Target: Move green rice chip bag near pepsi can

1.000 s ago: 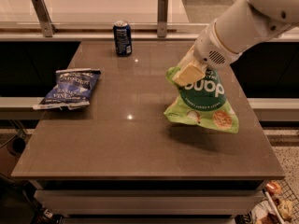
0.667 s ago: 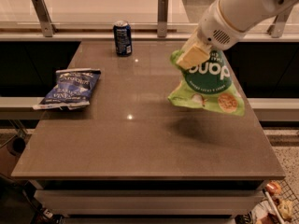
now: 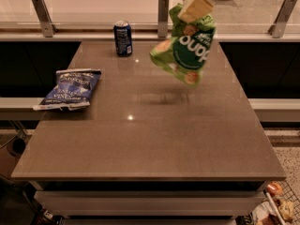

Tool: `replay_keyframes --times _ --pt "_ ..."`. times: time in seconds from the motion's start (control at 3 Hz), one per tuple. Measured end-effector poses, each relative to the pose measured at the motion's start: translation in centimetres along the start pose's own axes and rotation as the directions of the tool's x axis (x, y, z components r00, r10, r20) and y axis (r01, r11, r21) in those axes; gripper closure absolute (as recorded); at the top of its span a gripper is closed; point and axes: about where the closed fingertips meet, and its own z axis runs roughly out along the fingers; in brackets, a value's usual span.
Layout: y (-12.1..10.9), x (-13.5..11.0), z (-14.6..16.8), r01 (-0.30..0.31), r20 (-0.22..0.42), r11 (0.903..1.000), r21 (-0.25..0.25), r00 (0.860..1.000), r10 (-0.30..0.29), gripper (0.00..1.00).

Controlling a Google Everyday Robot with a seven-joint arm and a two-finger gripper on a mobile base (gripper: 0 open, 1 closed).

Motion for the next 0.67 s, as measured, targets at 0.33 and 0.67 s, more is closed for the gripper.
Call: replay_keyframes --times 0.33,0.67 --pt "-2.9 -3.8 -0.2 0.057 0.126 0.9964 0.063 0.990 -0.064 1.00" --pt "-4.6 -6.2 1.1 0.070 0.215 0.9931 0.094 0.973 -0.089 1.00"
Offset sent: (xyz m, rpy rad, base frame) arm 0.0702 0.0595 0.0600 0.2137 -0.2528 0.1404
